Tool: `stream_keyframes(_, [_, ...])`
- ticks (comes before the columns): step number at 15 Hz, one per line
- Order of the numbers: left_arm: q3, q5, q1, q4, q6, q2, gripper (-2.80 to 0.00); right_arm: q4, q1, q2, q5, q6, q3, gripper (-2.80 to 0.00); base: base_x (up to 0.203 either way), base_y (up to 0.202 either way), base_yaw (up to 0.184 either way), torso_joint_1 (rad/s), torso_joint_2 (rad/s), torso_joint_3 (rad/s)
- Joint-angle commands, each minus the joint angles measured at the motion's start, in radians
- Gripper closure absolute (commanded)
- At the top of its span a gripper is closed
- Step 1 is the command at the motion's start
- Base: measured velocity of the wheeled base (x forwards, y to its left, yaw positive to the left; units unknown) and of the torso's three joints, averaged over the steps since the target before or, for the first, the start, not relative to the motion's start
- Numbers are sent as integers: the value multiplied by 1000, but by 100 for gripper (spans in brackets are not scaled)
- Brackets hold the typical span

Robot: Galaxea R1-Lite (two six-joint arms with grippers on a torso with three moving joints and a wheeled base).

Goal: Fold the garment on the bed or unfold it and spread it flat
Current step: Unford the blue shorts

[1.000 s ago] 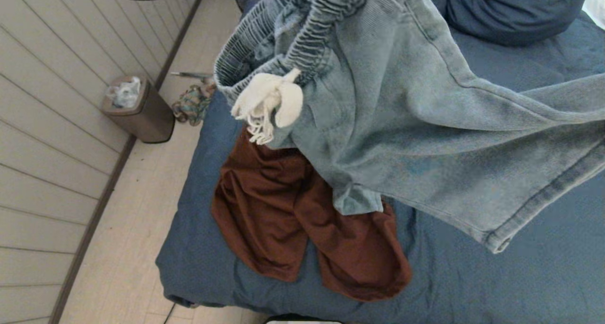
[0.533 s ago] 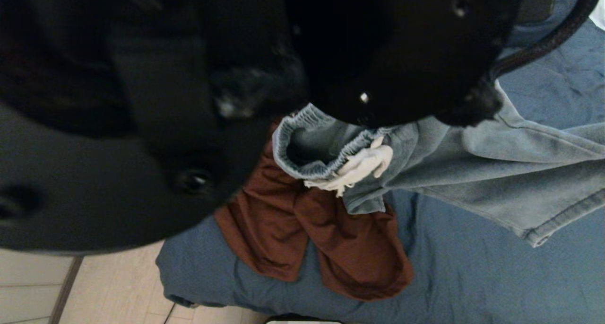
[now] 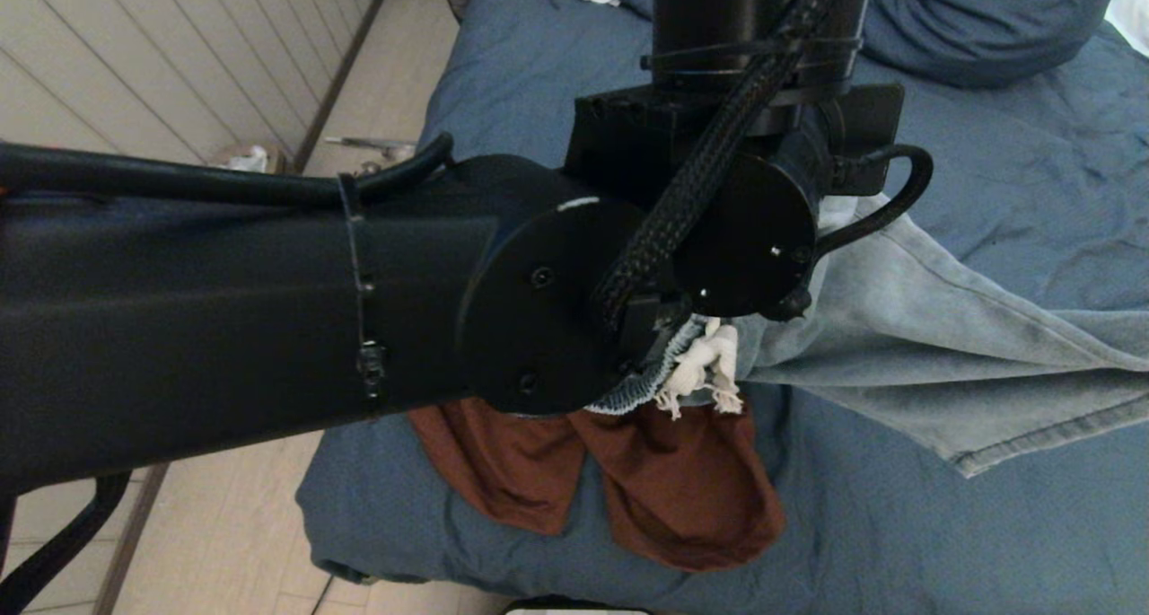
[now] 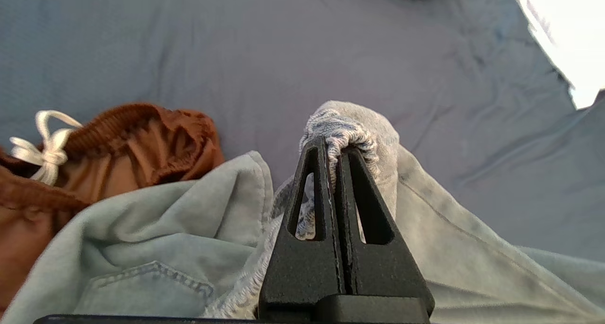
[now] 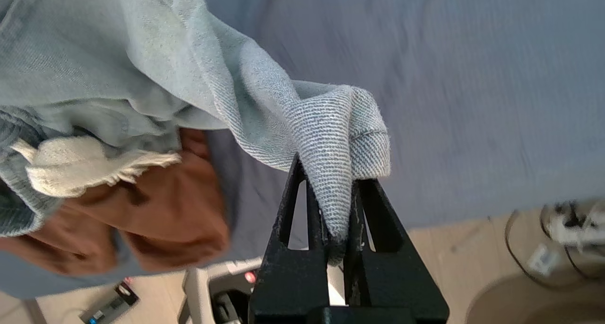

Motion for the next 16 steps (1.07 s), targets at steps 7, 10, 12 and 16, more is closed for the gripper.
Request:
stream_keyframes(7, [0, -3, 15, -9, 0, 36, 0, -167, -10, 0, 3, -32, 170, 0, 0, 0, 0, 0, 0, 0])
stream_keyframes(10, [0, -8, 15, -8, 0, 36, 0, -169, -11, -27, 2, -46, 197, 0, 0, 0, 0, 0, 0, 0])
stream_keyframes(12, [0, -14, 15, -8, 0, 36, 0, -151, -10, -62, 3, -46, 203, 0, 0, 0, 0, 0, 0, 0])
stream_keyframes(16, [-1, -15, 18, -8, 0, 36, 0, 82, 9, -157, 2, -69, 180, 0, 0, 0, 0, 0, 0, 0])
